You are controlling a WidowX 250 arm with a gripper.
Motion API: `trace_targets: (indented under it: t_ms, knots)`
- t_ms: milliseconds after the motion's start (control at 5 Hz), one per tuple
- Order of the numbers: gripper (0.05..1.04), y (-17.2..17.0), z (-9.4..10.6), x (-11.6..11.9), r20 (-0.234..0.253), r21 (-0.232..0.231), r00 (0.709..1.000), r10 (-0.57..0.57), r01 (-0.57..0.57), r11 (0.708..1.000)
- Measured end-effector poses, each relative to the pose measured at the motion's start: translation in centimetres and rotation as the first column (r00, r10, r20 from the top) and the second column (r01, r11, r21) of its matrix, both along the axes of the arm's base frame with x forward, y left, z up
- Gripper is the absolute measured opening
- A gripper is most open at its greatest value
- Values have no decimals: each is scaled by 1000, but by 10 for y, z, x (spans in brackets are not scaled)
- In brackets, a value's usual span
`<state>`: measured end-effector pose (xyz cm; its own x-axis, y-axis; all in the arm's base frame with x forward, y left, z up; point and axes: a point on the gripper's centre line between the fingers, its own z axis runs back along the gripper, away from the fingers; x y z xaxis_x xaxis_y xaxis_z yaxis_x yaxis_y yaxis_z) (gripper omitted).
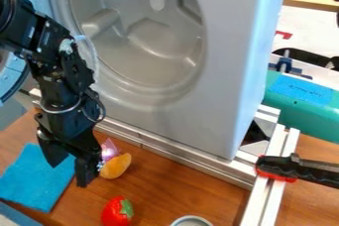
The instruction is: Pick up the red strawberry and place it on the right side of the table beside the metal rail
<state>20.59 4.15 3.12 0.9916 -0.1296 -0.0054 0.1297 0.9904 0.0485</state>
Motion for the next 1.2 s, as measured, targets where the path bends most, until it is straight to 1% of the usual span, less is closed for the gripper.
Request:
trace_targets:
  t_ms: [200, 400, 600, 800, 1000, 1200]
  knots:
    - [1001, 0, -4, -1, -11, -2, 1000, -3, 3, 1000]
    - [1001, -2, -20, 1, 7, 1, 992, -125, 125, 992]
    - [1001, -11, -40, 3, 21, 23, 965, -262, 262, 965]
    - [1001, -12, -57, 3, -1, 63, 936, -352, 351, 934]
    - [1001, -11, -61, 0, -30, 61, 926, -377, 379, 924]
    - [1001, -9, -65, 0, -51, 38, 900, -433, 435, 900]
